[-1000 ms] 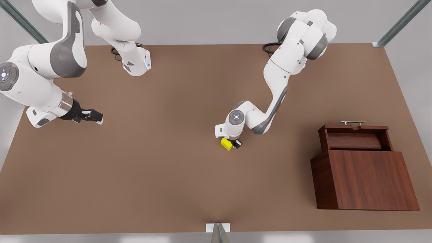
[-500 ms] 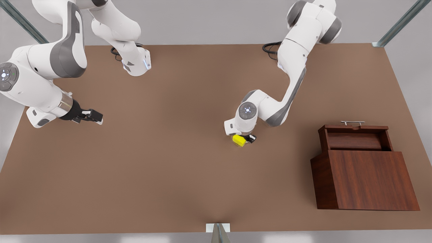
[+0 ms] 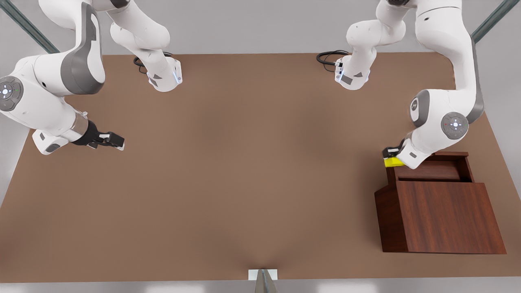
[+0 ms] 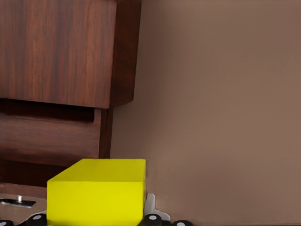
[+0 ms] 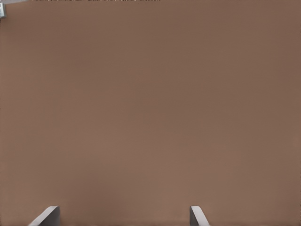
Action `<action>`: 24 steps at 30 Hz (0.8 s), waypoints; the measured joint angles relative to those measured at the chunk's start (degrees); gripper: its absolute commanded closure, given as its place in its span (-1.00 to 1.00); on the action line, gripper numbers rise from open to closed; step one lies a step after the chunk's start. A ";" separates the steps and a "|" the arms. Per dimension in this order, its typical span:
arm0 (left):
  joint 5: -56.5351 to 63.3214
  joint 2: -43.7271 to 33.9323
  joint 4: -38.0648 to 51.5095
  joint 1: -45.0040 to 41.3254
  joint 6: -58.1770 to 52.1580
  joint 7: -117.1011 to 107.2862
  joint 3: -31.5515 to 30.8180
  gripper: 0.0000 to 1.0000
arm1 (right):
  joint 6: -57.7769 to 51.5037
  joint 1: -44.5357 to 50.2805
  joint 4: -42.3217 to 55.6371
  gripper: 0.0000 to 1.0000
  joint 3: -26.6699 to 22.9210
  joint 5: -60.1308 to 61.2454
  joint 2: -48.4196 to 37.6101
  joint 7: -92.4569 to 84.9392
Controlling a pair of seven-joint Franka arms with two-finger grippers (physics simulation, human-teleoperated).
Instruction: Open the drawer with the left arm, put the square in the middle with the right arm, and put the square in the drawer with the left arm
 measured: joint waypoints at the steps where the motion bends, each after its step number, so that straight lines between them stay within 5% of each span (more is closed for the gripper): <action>1: -0.03 0.09 -0.08 2.44 -0.18 2.76 0.05 -0.34 | 0.00 0.03 0.05 -1.00 0.00 0.05 0.08 0.02; 9: -0.01 4.22 2.99 3.66 2.35 4.14 2.26 -0.37 | -0.09 -0.07 0.26 -1.00 -0.18 1.54 0.35 -1.21; 10: 0.02 4.46 2.99 4.03 2.49 4.35 2.57 -0.41 | -0.01 -0.08 0.27 -1.00 -0.18 1.54 0.35 -1.21; 12: 0.25 4.89 2.90 3.96 3.39 4.25 2.59 -1.00 | -0.04 -0.06 0.23 -1.00 -0.18 1.49 0.43 -1.21; 19: 0.55 4.89 3.47 4.03 2.99 3.41 3.69 -1.00 | 0.00 -0.07 0.09 -1.00 -0.18 1.46 0.44 -1.21; 22: 0.59 3.77 18.18 1.71 -17.10 1.61 -9.86 -1.00 | 0.09 -0.02 0.09 -1.00 -0.18 1.46 0.52 -1.21; 24: 1.58 3.61 24.52 -5.39 -19.99 1.45 -11.19 -1.00 | 0.02 -0.10 0.09 -1.00 -0.18 1.46 0.46 -1.21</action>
